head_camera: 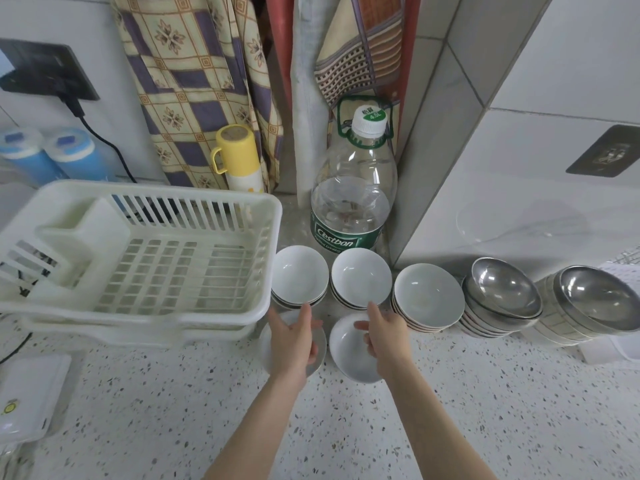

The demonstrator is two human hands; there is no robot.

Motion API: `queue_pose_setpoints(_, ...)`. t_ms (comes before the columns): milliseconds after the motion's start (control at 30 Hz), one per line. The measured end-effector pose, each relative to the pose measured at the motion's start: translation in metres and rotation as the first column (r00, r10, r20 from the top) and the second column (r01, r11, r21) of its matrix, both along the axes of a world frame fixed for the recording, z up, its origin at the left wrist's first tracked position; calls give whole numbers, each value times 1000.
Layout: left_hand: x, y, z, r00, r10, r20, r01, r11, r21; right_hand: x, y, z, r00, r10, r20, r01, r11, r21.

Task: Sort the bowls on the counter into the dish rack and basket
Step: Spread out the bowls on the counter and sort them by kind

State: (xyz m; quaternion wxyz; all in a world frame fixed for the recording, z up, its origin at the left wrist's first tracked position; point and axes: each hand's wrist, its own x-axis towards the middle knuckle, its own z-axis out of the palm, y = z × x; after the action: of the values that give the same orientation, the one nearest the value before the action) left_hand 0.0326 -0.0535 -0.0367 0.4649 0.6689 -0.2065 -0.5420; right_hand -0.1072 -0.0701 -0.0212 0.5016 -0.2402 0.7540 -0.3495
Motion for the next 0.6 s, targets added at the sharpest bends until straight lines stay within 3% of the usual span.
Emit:
queue_pose_setpoints(200, -2, -29, 3, 992, 105, -72, -107, 994, -32, 13, -17, -6, 996, -53, -69, 50, 997, -55)
queue_pose_setpoints(600, 3, -36, 1, 992, 110, -67, -111, 994, -6, 30, -22, -12, 964, -248, -99, 229, 958, -175)
